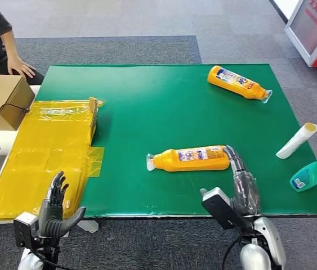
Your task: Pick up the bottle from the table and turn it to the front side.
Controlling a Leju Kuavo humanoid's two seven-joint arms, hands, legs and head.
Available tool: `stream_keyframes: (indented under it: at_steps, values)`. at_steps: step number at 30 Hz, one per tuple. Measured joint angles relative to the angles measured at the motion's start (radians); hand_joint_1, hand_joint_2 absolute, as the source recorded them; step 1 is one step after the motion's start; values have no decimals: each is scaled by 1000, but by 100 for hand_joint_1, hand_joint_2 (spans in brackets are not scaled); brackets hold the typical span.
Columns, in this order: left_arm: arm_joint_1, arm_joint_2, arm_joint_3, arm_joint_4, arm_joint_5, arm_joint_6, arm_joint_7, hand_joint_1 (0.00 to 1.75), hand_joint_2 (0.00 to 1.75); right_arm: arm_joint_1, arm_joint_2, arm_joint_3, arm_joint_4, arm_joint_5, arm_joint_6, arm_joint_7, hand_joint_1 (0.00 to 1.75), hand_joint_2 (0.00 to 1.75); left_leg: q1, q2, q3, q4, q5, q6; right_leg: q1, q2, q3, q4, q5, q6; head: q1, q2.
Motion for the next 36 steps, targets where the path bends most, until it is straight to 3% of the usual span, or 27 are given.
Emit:
stream_keyframes:
  at_steps: [5, 13, 20, 31, 32, 35, 36]
  values:
    - [-34, 21, -24, 59, 18, 7, -9, 0, 175, -152, -82, 29, 125, 83, 58, 112, 0, 175, 0, 0, 0, 0, 3, 1, -1, 0, 0, 0, 2, 1, 0, 0]
    - [-68, 52, -77, 125, 57, 20, -9, 0, 175, -391, -173, 92, 403, 110, 151, 169, 0, 175, 0, 0, -1, 0, 5, 0, 0, 0, 0, 0, 3, 1, 0, 0]
    - [-103, 77, -138, 183, 95, 34, -9, 0, 175, -627, -193, 129, 781, 89, 175, 171, 0, 175, 0, 0, -1, 0, 6, 1, -1, 0, 0, 0, 5, 1, 0, 0]
    - [-128, 96, -202, 234, 124, 38, -9, 0, 175, -832, -196, 194, 1170, 132, 230, 193, 0, 175, 0, 0, -1, 0, 6, 1, -1, 0, -1, 0, 5, 1, 0, 0]
    - [-130, 98, -206, 239, 127, 39, -9, 0, 175, -848, -196, 200, 1197, 136, 238, 190, 9, 175, 0, 0, -1, 0, 6, 1, -1, 0, -1, 0, 5, 1, 0, 0]
    - [-136, 102, -218, 251, 130, 43, -9, 0, 175, -882, -198, 217, 1256, 144, 247, 178, 140, 175, 0, 0, -1, 0, 6, 1, 0, 0, 0, 0, 5, 1, 0, 0]
    - [-137, 104, -220, 255, 131, 43, -9, 0, 175, -889, -198, 221, 1269, 145, 244, 170, 175, 175, 0, 0, 0, 0, 6, 1, 0, 0, 0, 0, 5, 1, 0, 0]
